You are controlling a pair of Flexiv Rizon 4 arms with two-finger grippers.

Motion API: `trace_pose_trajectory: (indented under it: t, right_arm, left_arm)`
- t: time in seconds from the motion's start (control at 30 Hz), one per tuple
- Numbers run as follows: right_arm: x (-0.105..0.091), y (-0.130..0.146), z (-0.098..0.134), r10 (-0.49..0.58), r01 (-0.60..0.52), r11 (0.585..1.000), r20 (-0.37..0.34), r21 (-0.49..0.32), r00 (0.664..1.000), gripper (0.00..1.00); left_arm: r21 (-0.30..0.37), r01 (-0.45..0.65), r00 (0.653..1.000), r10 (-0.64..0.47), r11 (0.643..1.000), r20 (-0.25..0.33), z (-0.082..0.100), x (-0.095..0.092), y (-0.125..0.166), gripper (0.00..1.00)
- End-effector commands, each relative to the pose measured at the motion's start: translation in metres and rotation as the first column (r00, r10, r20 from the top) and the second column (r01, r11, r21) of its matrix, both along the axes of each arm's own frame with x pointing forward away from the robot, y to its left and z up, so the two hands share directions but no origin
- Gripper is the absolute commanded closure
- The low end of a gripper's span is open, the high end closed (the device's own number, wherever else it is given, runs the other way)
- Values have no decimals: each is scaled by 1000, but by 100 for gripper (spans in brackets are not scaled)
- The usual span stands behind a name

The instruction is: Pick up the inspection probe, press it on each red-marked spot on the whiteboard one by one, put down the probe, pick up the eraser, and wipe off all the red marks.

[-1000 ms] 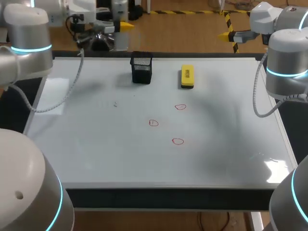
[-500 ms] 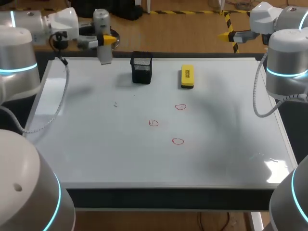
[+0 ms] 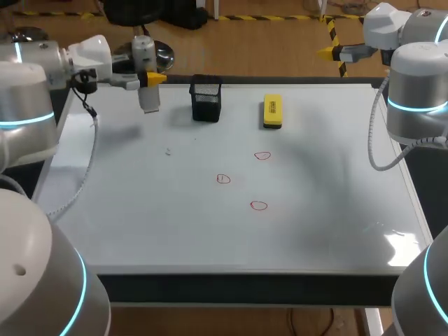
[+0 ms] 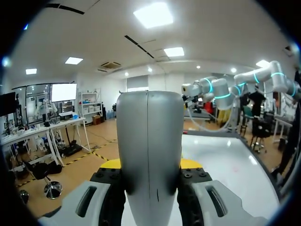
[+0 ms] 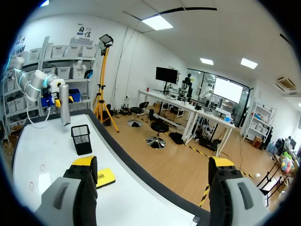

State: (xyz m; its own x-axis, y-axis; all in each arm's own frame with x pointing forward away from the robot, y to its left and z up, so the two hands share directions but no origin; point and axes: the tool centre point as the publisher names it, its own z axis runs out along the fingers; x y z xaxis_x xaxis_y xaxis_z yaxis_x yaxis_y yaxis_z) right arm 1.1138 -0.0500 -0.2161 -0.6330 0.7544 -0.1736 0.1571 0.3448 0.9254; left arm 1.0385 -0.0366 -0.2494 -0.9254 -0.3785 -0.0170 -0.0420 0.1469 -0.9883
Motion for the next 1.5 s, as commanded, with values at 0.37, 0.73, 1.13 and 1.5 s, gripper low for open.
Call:
trace_pose_trajectory:
  t: [0.37, 0.73, 1.13, 1.5]
  right_arm:
    - [0, 0, 0, 0, 0, 1000, 0, 0, 1000, 0]
    - [0, 0, 0, 0, 0, 1000, 0, 0, 1000, 0]
    - [0, 0, 0, 0, 0, 1000, 0, 0, 1000, 0]
    - [10, 23, -5, 194, -198, 979, -55, -58, 979, 0]
  left_arm:
    - [-16, 8, 1000, -9, 1000, -25, -25, 0, 9, 100]
    - [5, -12, 999, 12, 1000, -45, -28, 0, 11, 100]
    - [5, -12, 999, 12, 1000, -45, -28, 0, 11, 100]
    - [5, -12, 999, 12, 1000, -45, -28, 0, 11, 100]
